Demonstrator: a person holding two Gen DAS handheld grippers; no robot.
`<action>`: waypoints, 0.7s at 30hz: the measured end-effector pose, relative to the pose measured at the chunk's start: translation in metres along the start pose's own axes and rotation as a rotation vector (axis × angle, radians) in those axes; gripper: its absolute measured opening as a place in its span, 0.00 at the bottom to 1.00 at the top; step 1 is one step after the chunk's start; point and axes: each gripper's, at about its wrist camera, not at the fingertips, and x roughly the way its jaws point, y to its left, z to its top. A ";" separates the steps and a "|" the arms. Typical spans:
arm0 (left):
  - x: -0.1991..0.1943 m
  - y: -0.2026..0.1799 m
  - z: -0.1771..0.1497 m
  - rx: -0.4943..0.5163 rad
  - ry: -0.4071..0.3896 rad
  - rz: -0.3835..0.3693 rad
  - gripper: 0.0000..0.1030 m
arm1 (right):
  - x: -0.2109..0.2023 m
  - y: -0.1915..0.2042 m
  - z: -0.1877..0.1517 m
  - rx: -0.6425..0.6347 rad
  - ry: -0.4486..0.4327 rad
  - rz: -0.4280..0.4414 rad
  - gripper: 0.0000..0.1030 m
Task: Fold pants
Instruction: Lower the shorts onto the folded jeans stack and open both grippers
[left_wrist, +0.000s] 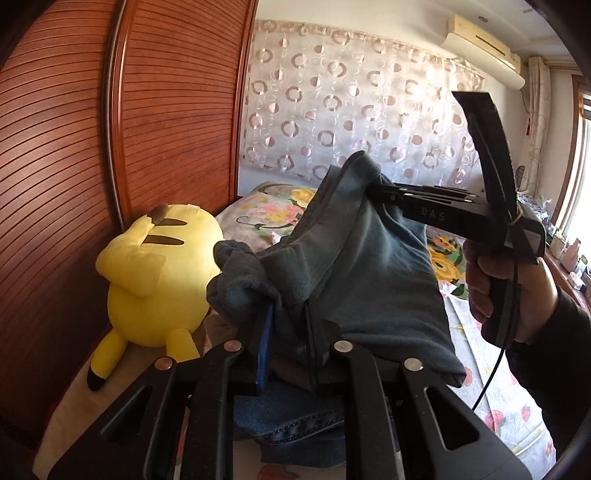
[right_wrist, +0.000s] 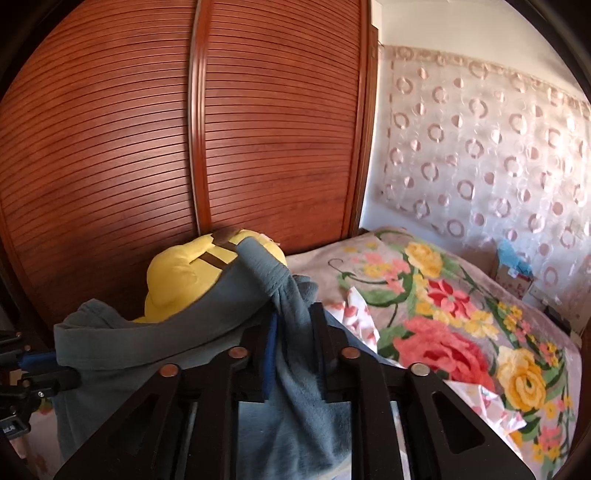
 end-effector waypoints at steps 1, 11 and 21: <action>-0.001 0.000 0.001 0.002 0.002 0.002 0.22 | -0.005 -0.004 0.000 0.010 -0.007 -0.009 0.32; -0.022 -0.017 0.024 0.048 -0.066 -0.053 0.53 | -0.057 -0.042 -0.018 0.050 -0.049 0.137 0.35; 0.026 -0.008 0.007 0.097 0.062 0.029 0.54 | -0.007 -0.073 -0.011 0.059 0.068 0.148 0.27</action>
